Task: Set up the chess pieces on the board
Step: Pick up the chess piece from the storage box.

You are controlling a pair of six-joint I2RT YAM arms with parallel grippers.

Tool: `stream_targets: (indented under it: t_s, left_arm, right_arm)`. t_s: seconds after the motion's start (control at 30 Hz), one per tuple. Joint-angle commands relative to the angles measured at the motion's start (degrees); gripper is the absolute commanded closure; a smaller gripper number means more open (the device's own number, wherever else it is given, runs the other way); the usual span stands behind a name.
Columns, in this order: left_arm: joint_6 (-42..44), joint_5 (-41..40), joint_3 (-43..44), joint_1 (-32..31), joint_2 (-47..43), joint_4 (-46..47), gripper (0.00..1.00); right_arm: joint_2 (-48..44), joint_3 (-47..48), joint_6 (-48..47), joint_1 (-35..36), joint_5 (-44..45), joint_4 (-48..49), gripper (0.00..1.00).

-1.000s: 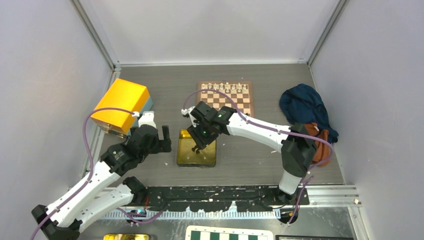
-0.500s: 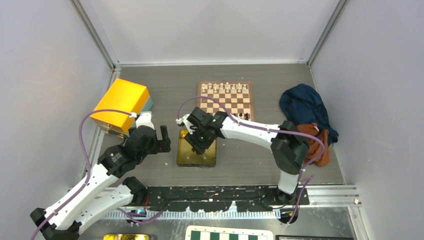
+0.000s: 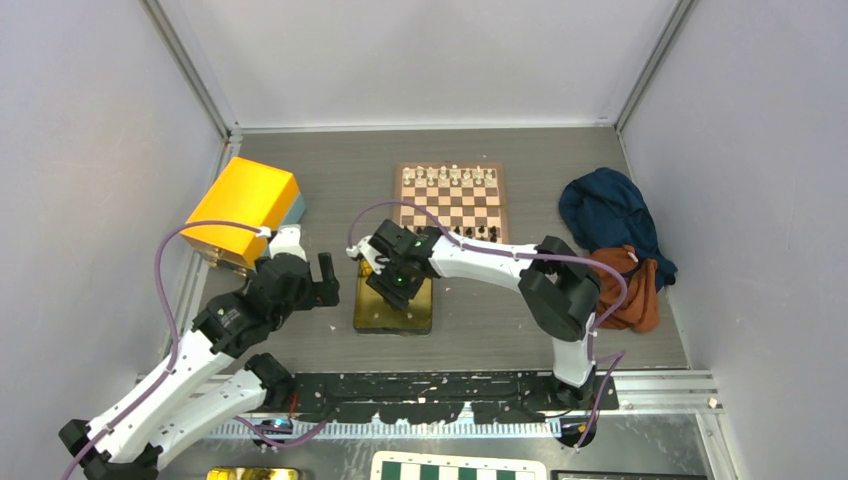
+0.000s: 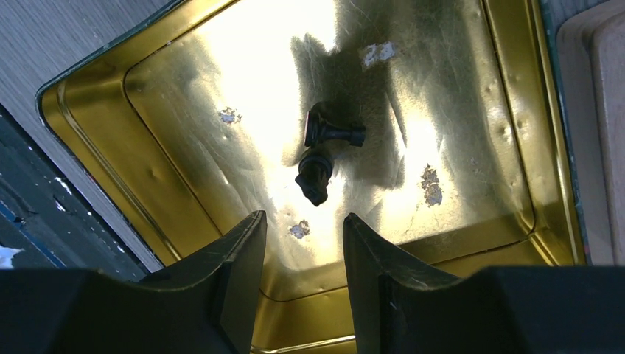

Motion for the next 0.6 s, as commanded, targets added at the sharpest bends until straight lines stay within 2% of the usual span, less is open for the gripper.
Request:
stream_targets:
  t_s: [0.0, 0.57]
  left_arm:
    - [-0.4, -1.5, 0.6, -0.1, -0.7, 0.0, 0.00]
    - [0.5, -1.7, 0.7, -0.1, -0.8, -0.2, 0.00]
  right_arm:
    - [0.3, 3.0, -2.2, 0.2, 0.5, 2.9, 0.52]
    - [3.4, 5.0, -3.8, 0.3, -0.1, 2.7, 0.54]
